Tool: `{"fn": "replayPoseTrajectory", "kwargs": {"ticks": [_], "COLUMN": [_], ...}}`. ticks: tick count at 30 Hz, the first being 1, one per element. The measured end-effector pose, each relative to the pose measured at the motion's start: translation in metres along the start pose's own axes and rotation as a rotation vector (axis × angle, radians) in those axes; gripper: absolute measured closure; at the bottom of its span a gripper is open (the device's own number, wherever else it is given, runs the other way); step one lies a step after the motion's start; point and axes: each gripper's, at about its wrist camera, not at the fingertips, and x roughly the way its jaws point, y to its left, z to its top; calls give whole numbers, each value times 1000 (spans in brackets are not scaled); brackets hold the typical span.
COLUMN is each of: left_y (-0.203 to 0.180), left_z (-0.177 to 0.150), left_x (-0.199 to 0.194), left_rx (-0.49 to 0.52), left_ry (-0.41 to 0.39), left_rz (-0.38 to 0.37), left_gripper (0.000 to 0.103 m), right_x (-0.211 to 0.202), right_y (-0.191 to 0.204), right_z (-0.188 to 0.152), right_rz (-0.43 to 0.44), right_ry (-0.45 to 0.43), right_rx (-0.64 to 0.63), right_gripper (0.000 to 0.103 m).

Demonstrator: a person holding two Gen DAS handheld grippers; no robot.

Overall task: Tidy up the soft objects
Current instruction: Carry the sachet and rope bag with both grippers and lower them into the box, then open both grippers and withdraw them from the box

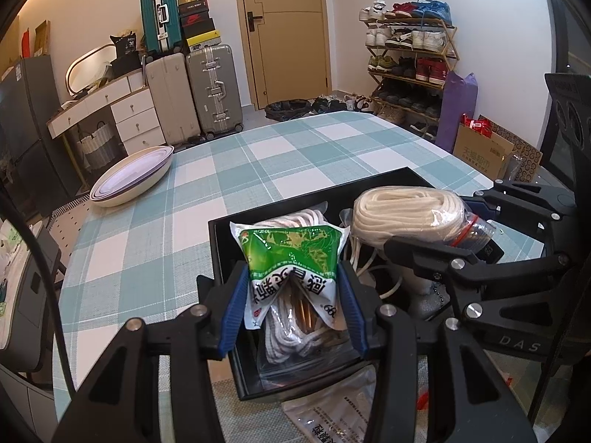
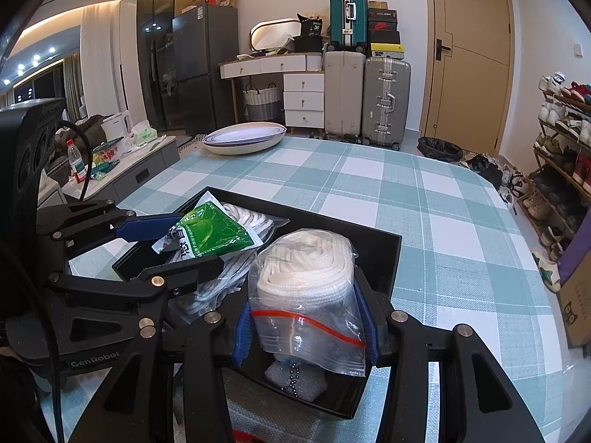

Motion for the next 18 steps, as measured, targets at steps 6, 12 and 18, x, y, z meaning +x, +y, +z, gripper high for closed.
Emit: {"fn": "replayPoseTrajectory", "kwargs": {"ticks": [6,12,18], "left_y": [1,-1,2], "left_z": [0,-3,-1], "left_x": [-2,-6,-6], "left_rx": [-17,-16,-13], "left_ry": [8,18,24], "left_rz": [0,-10,-22], "left_gripper": [58,57,51], "right_x": [0,1,-11], "right_y": [1,-2,-2], "right_z": [-1,0,-2], "right_rz": [10,48,59], "right_ry": [17,29,-6], "right_rx": [-31,-52,-61], "right_gripper": [56,56,36]}}
